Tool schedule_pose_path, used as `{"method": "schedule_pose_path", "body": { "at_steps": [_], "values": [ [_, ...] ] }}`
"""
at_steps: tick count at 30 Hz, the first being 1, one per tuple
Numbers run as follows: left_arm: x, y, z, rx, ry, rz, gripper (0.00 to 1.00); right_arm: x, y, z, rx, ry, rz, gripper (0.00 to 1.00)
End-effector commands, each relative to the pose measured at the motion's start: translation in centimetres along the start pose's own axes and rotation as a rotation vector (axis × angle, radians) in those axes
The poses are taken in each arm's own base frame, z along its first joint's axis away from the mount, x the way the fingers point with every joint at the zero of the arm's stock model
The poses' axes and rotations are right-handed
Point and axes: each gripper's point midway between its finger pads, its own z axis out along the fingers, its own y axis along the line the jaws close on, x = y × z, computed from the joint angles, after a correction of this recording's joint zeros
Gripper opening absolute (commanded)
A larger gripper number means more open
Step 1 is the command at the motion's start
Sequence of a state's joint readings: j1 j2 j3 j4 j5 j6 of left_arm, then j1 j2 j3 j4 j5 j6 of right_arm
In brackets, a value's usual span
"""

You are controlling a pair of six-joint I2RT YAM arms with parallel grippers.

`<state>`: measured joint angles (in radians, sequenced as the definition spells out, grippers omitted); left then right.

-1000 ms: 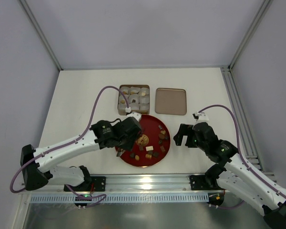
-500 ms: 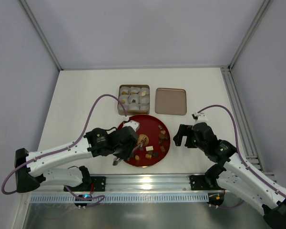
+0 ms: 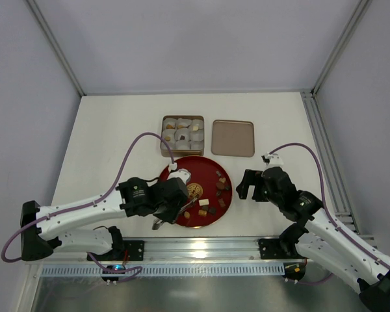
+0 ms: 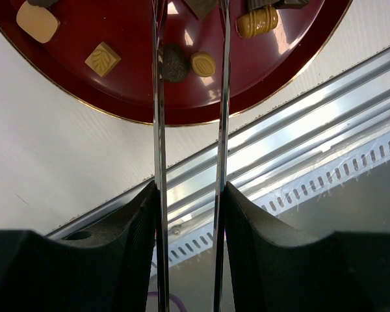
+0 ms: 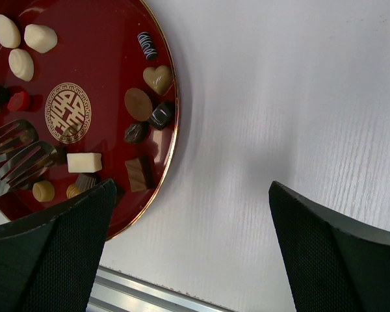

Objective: Pack the chocolate

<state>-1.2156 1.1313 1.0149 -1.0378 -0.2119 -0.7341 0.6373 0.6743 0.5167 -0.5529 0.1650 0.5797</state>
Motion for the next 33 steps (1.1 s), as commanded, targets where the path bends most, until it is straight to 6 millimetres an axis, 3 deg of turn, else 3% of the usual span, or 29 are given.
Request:
{"method": "schedule_pose_path", "body": {
  "at_steps": [1,19,33],
  "values": [
    [0.3,0.1,-0.3,-0.002,-0.001,-0.012,0.43,-0.5,0.4,0.2,-0.014,-0.023,0.019,1.0],
    [0.6,-0.7,0.8,-0.009,0.026,0.007,0.42,-0.4,0.3,0.2,-0.02,-0.027,0.022,1.0],
    [0.4,-0.6,1.3,-0.03,0.025,0.01,0.3,-0.3,0.3,0.1,-0.024,-0.029,0.029,1.0]
  ]
}}
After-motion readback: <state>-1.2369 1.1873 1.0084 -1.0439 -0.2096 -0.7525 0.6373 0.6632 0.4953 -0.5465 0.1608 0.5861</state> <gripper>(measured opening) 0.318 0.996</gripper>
